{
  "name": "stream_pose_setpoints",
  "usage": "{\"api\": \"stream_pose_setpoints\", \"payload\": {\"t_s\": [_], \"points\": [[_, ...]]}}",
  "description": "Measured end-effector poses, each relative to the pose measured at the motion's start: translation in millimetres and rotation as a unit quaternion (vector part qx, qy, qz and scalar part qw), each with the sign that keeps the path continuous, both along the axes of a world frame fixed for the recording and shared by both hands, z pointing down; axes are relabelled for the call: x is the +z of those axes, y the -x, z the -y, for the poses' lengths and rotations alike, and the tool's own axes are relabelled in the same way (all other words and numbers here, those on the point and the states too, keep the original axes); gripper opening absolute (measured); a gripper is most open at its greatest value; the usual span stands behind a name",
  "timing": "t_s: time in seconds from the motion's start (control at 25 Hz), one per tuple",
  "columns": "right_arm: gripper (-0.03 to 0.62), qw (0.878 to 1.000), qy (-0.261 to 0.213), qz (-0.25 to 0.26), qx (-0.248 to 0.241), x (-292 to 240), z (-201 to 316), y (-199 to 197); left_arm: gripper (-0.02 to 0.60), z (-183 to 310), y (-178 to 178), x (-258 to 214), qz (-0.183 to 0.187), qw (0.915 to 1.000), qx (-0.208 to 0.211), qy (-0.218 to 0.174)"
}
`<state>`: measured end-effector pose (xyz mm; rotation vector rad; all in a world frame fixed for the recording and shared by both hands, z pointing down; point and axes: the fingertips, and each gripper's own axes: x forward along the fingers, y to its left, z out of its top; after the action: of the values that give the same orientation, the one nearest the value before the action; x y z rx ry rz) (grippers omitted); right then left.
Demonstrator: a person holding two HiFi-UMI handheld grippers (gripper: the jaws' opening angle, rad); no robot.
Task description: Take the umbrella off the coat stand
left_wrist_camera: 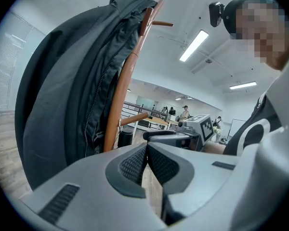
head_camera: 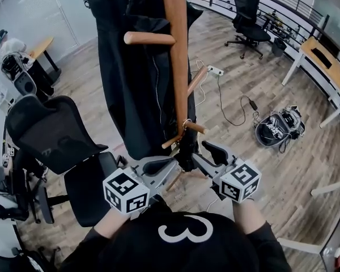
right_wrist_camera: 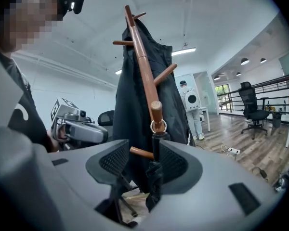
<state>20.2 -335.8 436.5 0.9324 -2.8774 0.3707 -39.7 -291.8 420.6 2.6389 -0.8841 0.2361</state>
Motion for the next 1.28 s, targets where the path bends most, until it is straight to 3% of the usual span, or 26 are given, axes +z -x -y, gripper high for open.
{"api": "stream_pose_setpoints", "payload": {"t_s": [0.36, 0.6, 1.28], "points": [[0.190, 0.998, -0.021, -0.051, 0.040, 13, 33, 14, 0.015, 22, 23, 3, 0.006, 0.9998, 0.014, 0.013], [0.190, 0.996, -0.015, -0.057, 0.062, 28, 40, 15, 0.017, 20, 24, -1, 0.001, 0.9995, 0.031, 0.004], [0.189, 0.995, -0.014, -0.062, 0.082, 37, 42, 17, 0.017, 12, 28, 4, -0.010, 0.9996, 0.020, 0.016]]}}
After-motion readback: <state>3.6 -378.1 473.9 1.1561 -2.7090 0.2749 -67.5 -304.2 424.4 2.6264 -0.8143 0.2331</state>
